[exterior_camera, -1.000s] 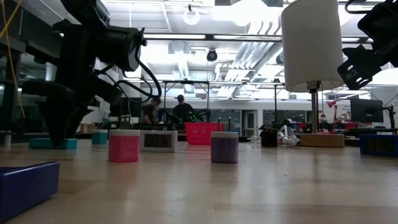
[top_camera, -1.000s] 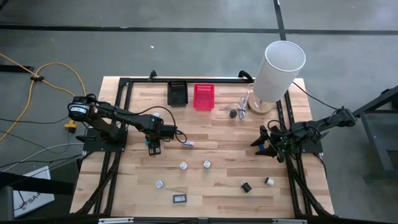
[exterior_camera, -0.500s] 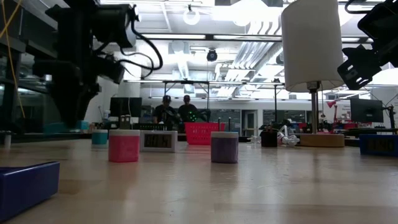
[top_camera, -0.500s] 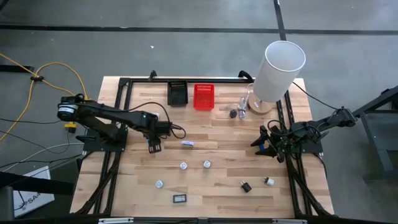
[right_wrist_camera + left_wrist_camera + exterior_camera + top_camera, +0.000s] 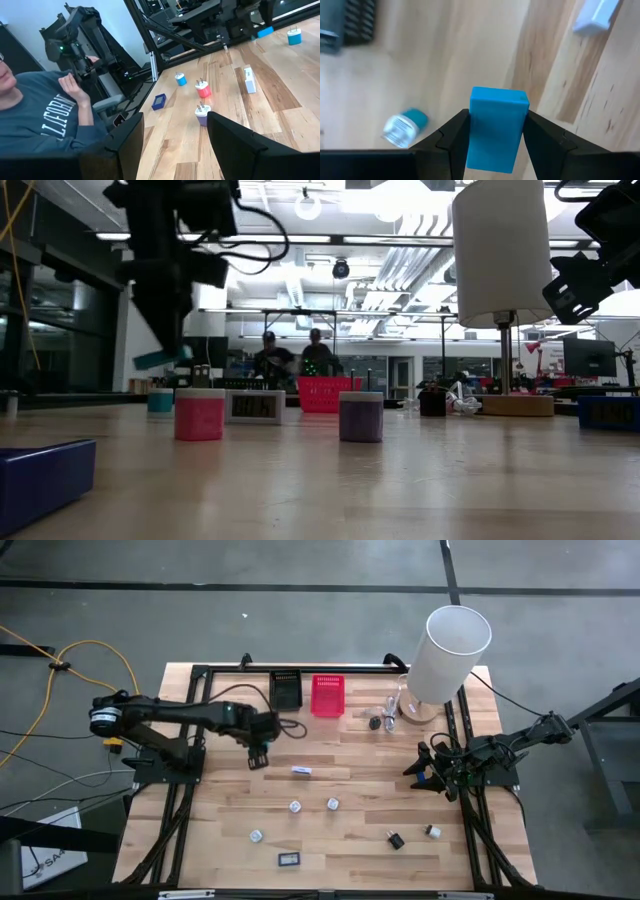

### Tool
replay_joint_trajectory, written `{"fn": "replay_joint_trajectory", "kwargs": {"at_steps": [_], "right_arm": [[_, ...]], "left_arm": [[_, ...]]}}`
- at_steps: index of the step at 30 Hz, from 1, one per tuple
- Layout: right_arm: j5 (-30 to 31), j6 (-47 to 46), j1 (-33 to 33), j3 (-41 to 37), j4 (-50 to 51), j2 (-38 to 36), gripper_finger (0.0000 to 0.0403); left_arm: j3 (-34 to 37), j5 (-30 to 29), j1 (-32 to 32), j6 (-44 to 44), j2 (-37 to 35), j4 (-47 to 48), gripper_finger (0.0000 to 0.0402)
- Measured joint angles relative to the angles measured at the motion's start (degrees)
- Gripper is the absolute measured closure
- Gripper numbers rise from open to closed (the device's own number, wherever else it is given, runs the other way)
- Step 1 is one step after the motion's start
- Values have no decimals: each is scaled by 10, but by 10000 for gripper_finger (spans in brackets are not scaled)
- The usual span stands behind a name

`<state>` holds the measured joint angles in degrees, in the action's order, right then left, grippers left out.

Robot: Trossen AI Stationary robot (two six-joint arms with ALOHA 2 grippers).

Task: Pick & Place Office items
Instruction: Put the light blue digital timer into the black basket

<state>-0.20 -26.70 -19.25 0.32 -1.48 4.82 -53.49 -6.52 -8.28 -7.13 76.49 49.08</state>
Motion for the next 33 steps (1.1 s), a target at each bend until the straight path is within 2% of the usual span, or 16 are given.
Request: {"fn": "replay_joint_trajectory", "kwargs": {"at_steps": [8,19,27,33], "right_arm": [[0,0,0,0,0,0,199],[0,0,0,0,0,0,199],[0,0,0,0,0,0,199],[0,0,0,0,0,0,199]], "left_arm": [[-63,-2,-60,49,29,10,243],[-216,3,-130,152,152,74,243],[-316,65,-206,228,241,143,243],[-329,88,-258,285,261,140,243]]}}
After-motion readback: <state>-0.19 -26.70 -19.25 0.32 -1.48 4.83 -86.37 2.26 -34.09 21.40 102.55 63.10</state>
